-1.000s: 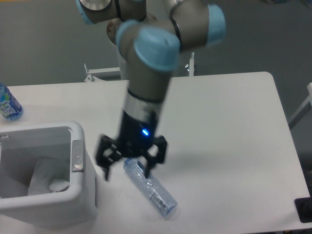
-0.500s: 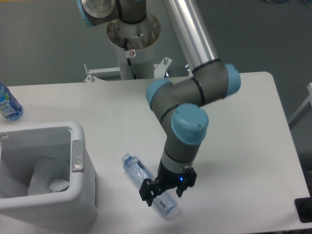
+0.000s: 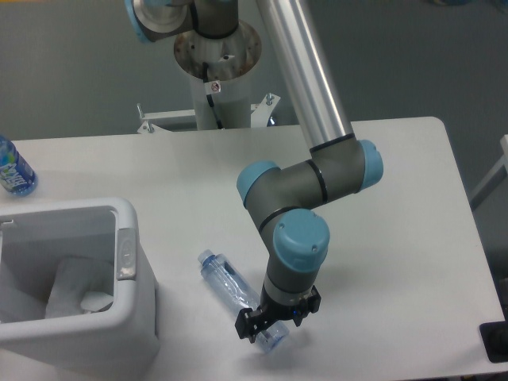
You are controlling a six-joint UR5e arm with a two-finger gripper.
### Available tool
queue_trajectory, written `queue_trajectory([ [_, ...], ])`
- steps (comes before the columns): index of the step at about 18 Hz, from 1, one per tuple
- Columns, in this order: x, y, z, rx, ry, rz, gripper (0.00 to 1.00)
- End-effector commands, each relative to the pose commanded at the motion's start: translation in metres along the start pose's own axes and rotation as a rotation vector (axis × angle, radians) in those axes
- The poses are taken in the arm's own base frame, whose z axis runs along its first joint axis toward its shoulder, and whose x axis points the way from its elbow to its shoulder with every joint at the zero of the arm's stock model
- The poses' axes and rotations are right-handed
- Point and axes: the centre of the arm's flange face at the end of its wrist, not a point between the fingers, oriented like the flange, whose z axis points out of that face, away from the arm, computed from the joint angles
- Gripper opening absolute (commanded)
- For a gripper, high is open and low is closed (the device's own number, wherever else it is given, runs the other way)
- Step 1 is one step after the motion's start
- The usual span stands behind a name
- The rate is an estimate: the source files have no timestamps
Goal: Place the trash in the trash can
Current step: 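Move the gripper back and lower it over the clear water bottle, then close the gripper on the bottle and lift it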
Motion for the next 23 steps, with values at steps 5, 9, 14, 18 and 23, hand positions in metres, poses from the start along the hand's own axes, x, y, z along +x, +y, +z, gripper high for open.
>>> queue_trajectory([
  [5,0.007,0.005,0.008,-0.013,-0.014,0.01,1.0],
  [9,0.011,0.005,-0.001,-0.002,-0.028,0.027,0.63],
  [14,0.011,0.005,-0.008,0.009,-0.03,0.03,0.59],
  [18,0.013,0.001,-0.029,0.041,-0.028,0.042,0.59],
  [23,-0.004,-0.037,-0.15,0.267,0.056,0.014,0.6],
])
